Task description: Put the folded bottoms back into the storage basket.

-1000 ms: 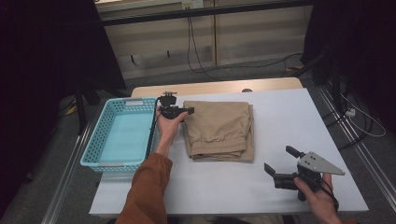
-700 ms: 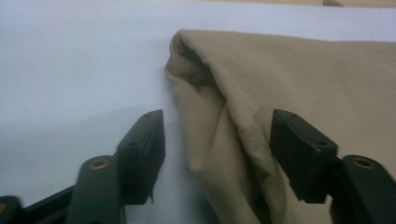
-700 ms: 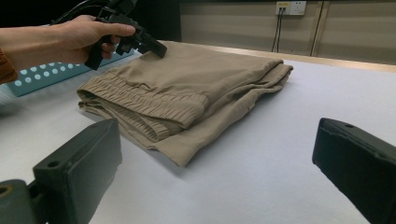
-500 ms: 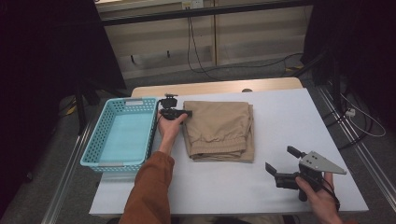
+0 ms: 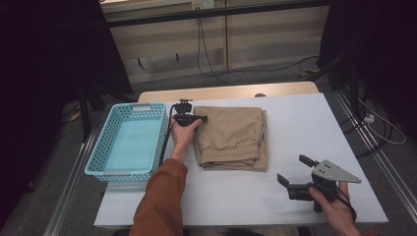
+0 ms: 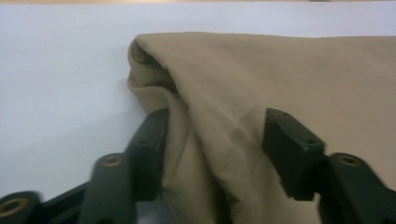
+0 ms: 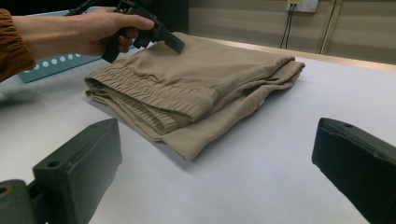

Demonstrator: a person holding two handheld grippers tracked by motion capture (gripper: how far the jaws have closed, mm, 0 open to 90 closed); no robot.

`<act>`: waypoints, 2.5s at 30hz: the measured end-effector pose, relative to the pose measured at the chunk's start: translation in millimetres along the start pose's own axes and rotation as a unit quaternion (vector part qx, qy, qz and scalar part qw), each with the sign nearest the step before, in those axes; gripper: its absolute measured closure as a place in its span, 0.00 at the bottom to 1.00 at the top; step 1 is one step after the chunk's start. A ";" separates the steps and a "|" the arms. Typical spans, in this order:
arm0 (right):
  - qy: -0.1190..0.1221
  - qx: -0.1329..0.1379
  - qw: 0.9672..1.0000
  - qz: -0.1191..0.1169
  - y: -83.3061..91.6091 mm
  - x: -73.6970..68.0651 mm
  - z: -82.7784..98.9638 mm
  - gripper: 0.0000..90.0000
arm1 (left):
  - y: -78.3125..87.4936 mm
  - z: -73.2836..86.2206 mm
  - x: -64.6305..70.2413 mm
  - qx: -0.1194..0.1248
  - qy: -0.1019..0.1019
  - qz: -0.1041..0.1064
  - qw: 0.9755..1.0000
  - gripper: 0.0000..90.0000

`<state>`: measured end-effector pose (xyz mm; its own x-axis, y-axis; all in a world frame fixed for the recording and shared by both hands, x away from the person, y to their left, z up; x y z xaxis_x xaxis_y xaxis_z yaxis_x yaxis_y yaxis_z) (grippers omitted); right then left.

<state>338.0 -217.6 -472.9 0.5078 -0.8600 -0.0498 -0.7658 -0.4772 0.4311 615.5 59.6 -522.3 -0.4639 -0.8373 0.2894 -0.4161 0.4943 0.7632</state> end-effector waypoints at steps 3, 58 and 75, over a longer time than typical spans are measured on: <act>0.001 0.000 1.000 0.000 -0.7 0.4 0.1 0.02 | 0.1 1.2 2.0 0.000 0.005 0.011 1.000 0.57; -0.001 0.006 1.000 0.009 4.4 2.2 -1.3 0.02 | 62.8 -28.0 47.3 0.096 -0.018 0.078 0.992 0.93; -0.006 0.012 1.000 0.007 5.6 2.5 -2.7 0.02 | 92.4 -41.1 67.9 0.136 -0.053 0.072 0.987 0.94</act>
<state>336.0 -221.9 -468.2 0.4920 -0.8688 -0.0553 -0.7819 -0.4689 0.4108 577.8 38.8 -408.4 -0.6070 -0.7318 0.3100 -0.5278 0.6628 0.5311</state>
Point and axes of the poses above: each handheld gripper's, and its own axes: y roughly backward along the jaws, z roughly out of its underside, x roughly to its right, the point moved 9 cm from there along -y, roughly forward along the jaws, and after that the axes turned 9 degrees about -x, right-handed, at the moved point
